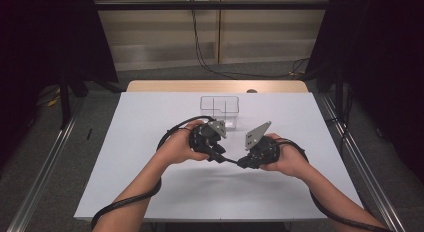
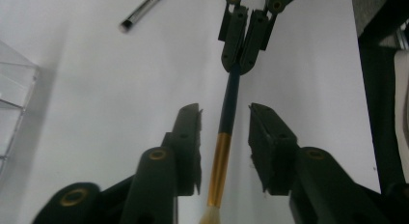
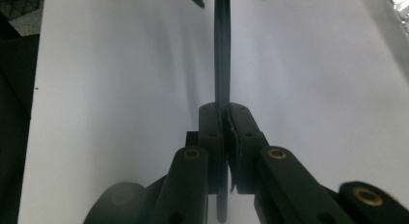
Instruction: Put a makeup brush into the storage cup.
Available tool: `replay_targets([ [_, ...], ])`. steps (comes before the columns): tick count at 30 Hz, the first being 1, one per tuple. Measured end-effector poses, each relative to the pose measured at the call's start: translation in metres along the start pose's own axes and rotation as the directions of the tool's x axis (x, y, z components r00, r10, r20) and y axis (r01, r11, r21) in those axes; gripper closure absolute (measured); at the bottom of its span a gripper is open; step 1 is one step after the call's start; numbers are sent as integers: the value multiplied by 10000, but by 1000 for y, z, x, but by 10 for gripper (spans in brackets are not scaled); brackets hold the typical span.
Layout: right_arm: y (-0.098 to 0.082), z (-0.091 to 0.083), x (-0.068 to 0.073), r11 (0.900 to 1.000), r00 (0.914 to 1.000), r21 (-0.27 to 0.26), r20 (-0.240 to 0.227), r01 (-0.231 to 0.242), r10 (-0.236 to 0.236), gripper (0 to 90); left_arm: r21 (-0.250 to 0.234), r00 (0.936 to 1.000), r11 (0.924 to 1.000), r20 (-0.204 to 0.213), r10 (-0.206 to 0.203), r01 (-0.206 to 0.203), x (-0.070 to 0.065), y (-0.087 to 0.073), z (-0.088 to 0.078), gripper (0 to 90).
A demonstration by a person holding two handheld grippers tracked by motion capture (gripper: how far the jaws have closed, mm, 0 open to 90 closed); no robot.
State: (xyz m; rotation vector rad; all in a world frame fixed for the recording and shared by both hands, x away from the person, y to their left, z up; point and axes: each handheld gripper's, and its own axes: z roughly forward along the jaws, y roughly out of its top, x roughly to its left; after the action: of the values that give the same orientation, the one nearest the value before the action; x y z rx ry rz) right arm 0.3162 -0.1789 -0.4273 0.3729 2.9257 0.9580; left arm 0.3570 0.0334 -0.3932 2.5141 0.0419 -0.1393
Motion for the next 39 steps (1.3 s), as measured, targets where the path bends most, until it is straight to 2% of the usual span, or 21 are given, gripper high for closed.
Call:
replay_targets([
  [1, -1, -1, -1, 9999, 10000, -78, 34, -71, 71, 861, -139, 9999, 9998, -26, -111, 110, 0, -1, -1, 538],
  [5, -3, -1, 0, 9997, 9998, -111, 70, -200, 200, 861, -652, 9990, 9970, -155, -425, 414, 2, -7, -3, 464],
  [7, -6, -2, 0, 9995, 9996, -191, 105, -246, 248, 860, -937, 9979, 9938, -173, -620, 602, 3, -10, -4, 389],
  [9, -6, -1, 0, 9994, 9995, -214, 104, -288, 291, 861, -1224, 9974, 9906, -302, -647, 606, 3, -14, -6, 375],
  [10, -7, -1, 0, 9992, 9994, -253, 117, -322, 325, 860, -1417, 9966, 9878, -426, -706, 639, 3, -16, -7, 344],
  [11, -9, -1, 0, 9990, 9993, -258, 108, -356, 359, 860, -1760, 9952, 9811, -396, -891, 808, 3, -19, -8, 289],
  [14, -10, -1, 0, 9989, 9992, -291, 138, -372, 376, 860, -1926, 9939, 9779, -571, -945, 819, 3, -21, -9, 247],
  [17, -13, -1, 0, 9979, 9987, -432, 162, -480, 487, 860, -2339, 9890, 9674, -860, -1201, 971, 4, -27, -10, 134],
  [18, -14, -1, 0, 9977, 9987, -480, 163, -479, 487, 860, -2339, 9890, 9674, -860, -1201, 971, 4, -27, -10, 117],
  [19, -14, -1, 0, 9977, 9987, -480, 163, -479, 487, 860, -2460, 9881, 9644, -924, -1232, 973, 4, -28, -10, 117],
  [20, -15, -1, 0, 9968, 9981, -533, 162, -591, 600, 860, -2699, 9856, 9573, -1015, -1352, 1035, 4, -31, -12, 99],
  [22, -16, -1, 0, 9966, 9981, -592, 191, -565, 577, 860, -2763, 9839, 9555, -1127, -1388, 1032, 3, -32, -13, 79],
  [23, -17, -1, 0, 9963, 9977, -593, 211, -626, 639, 860, -2956, 9831, 9492, -1106, -1459, 1076, 3, -33, -13, 79],
  [27, -20, 0, 1, 9944, 9967, -736, 233, -759, 778, 860, -3293, 9805, 9376, -1173, -1576, 1113, 1, -37, -15, 63],
  [29, -22, 0, 1, 9932, 9962, -826, 243, -816, 839, 860, -3573, 9771, 9267, -1259, -1714, 1166, 1, -41, -16, 47],
  [31, -23, 0, 1, 9928, 9960, -855, 231, -844, 866, 860, -3625, 9762, 9246, -1294, -1740, 1168, 1, -42, -17, 47],
  [34, -24, 1, 2, 9907, 9952, -993, 213, -929, 955, 860, -3880, 9727, 9137, -1372, -1873, 1212, 0, -47, -17, 43],
  [35, -25, 1, 2, 9901, 9950, -1039, 229, -940, 969, 860, -4085, 9712, 9036, -1320, -1985, 1291, 0, -49, -17, 37],
  [36, -25, 1, 2, 9901, 9950, -1039, 229, -940, 969, 860, -4085, 9712, 9036, -1320, -1985, 1291, 0, -49, -17, 34],
  [38, -27, 1, 2, 9870, 9942, -1244, 212, -1019, 1054, 860, -4203, 9693, 8982, -1379, -2035, 1288, 0, -52, -18, 32],
  [39, -27, 1, 2, 9870, 9942, -1244, 212, -1019, 1054, 860, -4335, 9688, 8913, -1327, -2095, 1333, -1, -53, -18, 32],
])
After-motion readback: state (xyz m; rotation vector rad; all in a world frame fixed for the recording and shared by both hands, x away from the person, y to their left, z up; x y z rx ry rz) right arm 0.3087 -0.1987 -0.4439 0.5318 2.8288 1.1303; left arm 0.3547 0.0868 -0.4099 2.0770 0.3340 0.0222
